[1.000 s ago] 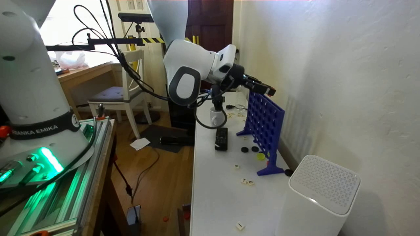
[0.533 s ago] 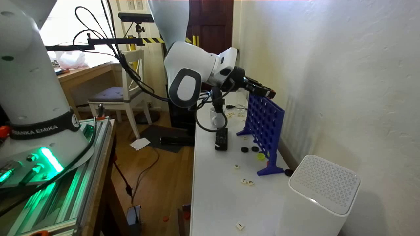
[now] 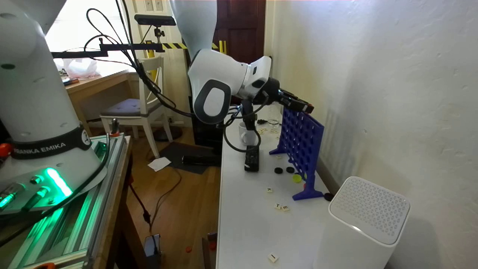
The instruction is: Put one orange chip inside the blue gameboard.
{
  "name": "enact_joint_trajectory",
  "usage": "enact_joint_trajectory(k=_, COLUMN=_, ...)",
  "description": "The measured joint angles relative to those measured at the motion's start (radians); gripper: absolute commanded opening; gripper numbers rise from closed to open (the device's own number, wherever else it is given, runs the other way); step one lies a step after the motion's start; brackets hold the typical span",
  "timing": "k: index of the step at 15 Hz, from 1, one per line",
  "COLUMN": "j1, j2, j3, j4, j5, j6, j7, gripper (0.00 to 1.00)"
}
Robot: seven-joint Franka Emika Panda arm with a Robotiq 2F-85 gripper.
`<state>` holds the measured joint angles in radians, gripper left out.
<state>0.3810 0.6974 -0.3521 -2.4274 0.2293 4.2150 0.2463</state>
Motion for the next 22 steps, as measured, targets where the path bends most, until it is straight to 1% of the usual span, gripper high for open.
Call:
enact_joint_trajectory(k=14, j1=-0.002, j2=0.016, j3=0.0, j4=0.014, j5=-0.003, j6=0.0, j7=0.003, gripper=0.11)
enact_joint_trajectory(k=22, j1=-0.002, j2=0.016, j3=-0.001, j4=0.029, j5=-0.003, j6=0.0, j7=0.029, gripper=0.11)
